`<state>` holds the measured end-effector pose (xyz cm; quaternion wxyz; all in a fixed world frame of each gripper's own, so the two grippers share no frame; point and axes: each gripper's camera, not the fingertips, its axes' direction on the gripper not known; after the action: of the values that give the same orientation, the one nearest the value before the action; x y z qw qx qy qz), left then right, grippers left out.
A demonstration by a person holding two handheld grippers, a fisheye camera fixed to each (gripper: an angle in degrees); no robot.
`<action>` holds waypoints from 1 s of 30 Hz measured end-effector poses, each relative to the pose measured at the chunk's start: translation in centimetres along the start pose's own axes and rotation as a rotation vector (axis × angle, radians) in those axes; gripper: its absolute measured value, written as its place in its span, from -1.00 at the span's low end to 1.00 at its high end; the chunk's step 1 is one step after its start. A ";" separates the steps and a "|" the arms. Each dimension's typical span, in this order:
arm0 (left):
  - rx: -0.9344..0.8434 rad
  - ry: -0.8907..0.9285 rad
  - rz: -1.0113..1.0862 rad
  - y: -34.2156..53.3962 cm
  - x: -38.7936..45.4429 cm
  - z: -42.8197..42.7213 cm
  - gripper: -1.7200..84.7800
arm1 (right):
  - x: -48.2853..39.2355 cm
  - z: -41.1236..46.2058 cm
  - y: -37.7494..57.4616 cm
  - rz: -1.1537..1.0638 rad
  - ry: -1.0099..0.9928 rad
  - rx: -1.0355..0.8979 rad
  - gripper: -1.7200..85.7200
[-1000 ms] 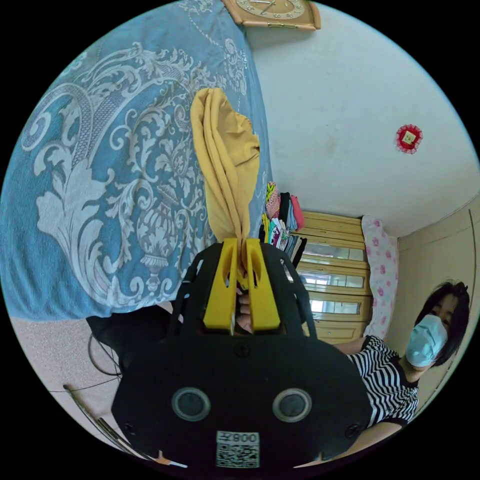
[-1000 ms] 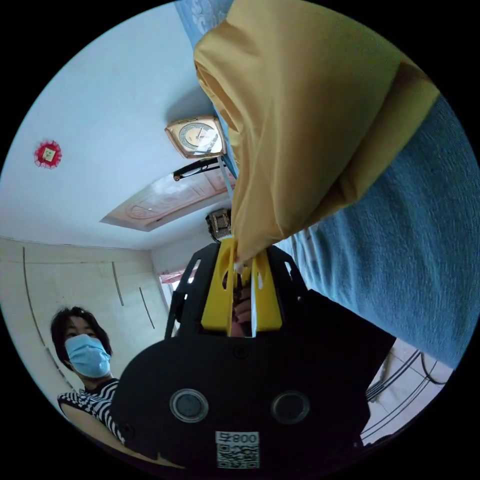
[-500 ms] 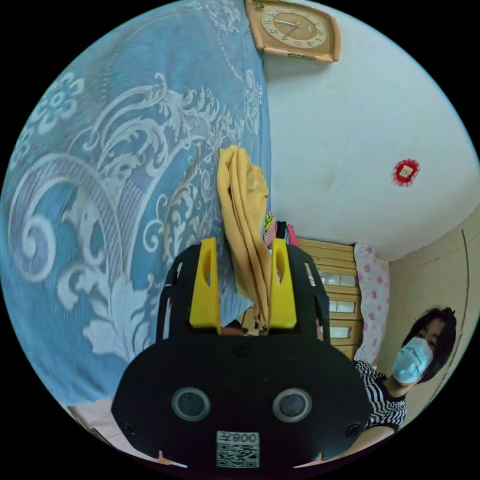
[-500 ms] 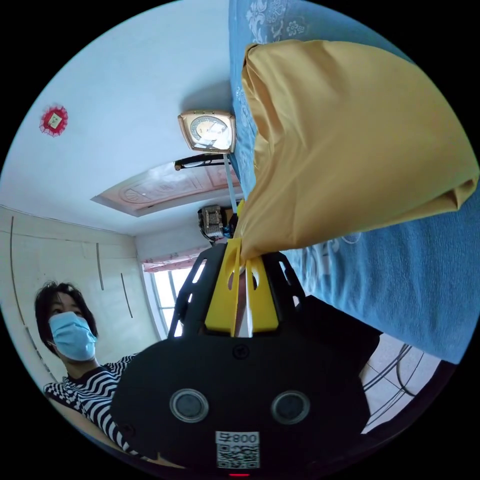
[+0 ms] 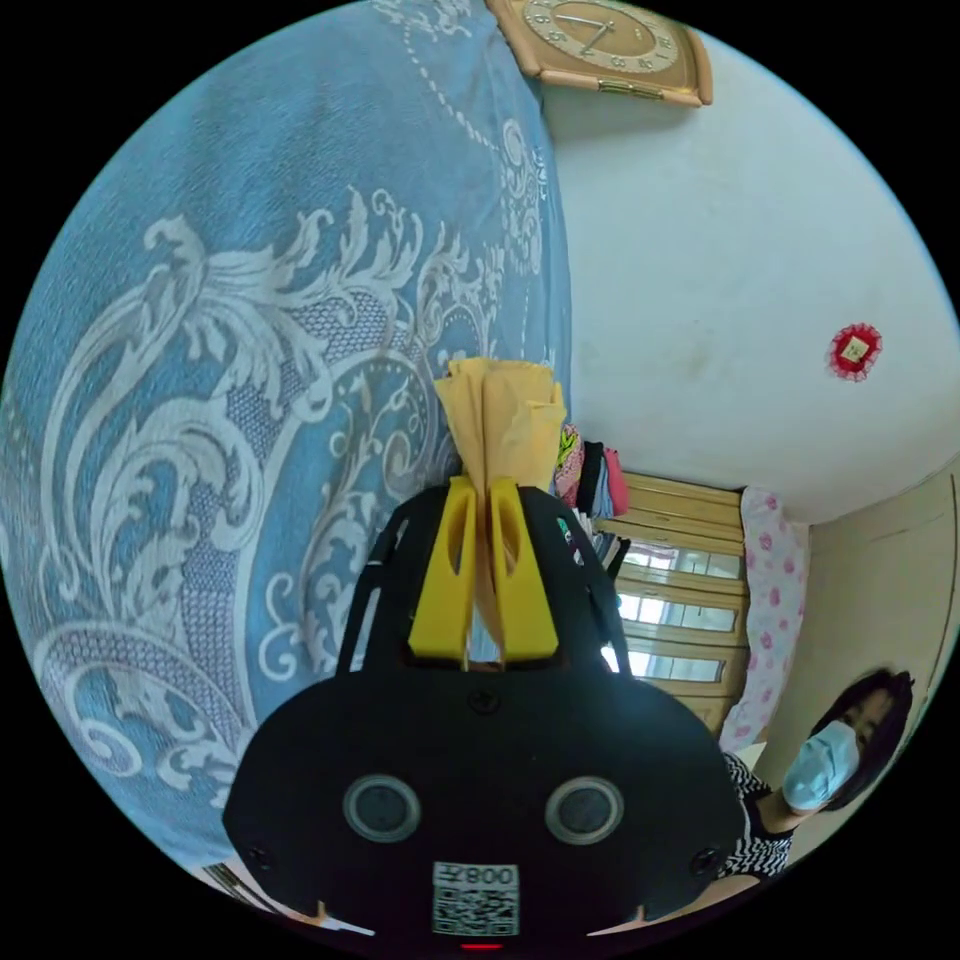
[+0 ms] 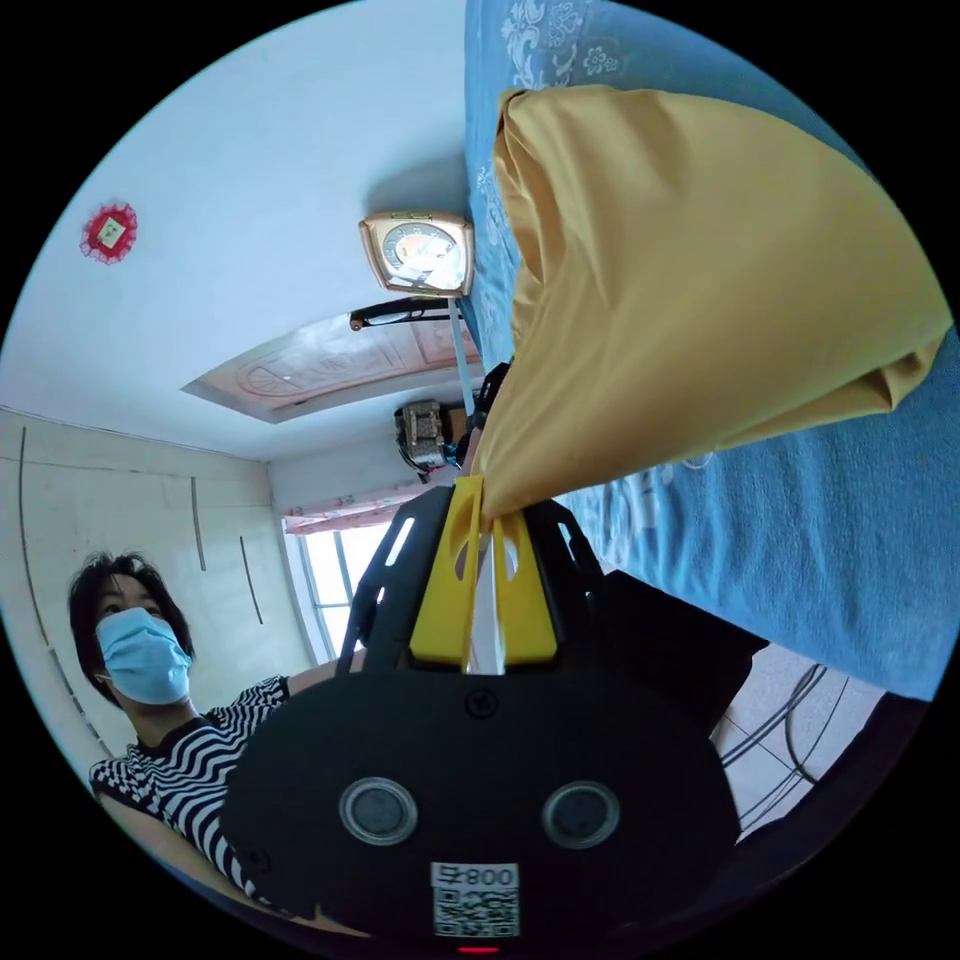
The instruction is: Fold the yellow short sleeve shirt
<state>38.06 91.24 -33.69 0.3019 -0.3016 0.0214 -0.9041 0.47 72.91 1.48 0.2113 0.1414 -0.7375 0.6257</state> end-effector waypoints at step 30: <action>0.006 0.207 0.479 20.6 11.7 20.4 -0.90 | 3.4 -28.5 20.3 -0.433 -0.133 0.088 -0.96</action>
<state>52.93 70.80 -15.36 0.5047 -0.1928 0.1202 -0.8329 -8.26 104.73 -10.72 0.2850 0.3463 -0.6742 0.5868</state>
